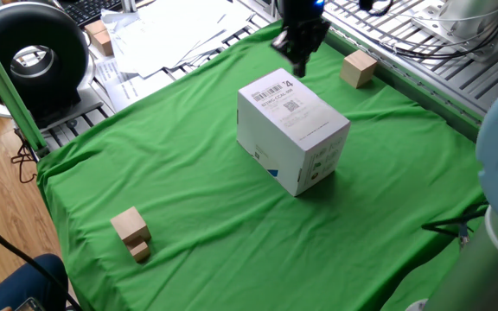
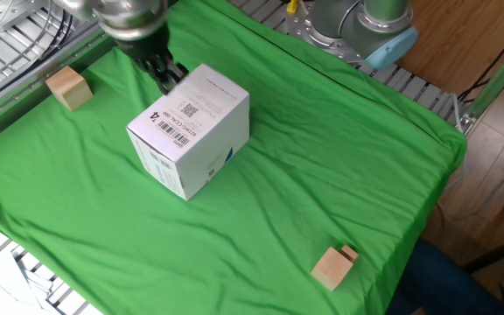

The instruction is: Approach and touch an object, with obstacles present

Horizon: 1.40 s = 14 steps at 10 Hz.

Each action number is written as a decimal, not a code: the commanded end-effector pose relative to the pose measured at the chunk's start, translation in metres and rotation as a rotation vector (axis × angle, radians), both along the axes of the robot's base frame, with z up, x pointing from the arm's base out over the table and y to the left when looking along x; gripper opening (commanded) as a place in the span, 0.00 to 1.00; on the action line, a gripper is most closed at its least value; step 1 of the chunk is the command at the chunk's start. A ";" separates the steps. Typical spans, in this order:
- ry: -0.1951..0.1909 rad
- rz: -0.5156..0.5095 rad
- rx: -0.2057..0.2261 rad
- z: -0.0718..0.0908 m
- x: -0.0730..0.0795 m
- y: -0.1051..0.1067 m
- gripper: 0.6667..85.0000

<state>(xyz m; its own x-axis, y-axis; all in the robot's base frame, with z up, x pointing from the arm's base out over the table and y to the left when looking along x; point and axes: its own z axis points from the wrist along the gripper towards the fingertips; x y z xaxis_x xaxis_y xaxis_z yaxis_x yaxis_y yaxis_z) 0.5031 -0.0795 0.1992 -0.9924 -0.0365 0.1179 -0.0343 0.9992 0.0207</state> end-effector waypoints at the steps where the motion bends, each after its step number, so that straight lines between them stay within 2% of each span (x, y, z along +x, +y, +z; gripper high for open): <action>1: 0.008 0.109 -0.010 0.001 -0.011 -0.043 0.02; 3: -0.003 0.145 -0.043 0.001 -0.009 -0.057 0.02; 5: -0.008 0.158 -0.047 0.000 -0.007 -0.058 0.02; 11: -0.007 0.145 -0.003 -0.003 -0.007 -0.046 0.02; 14: -0.015 0.162 -0.001 -0.003 -0.006 -0.045 0.02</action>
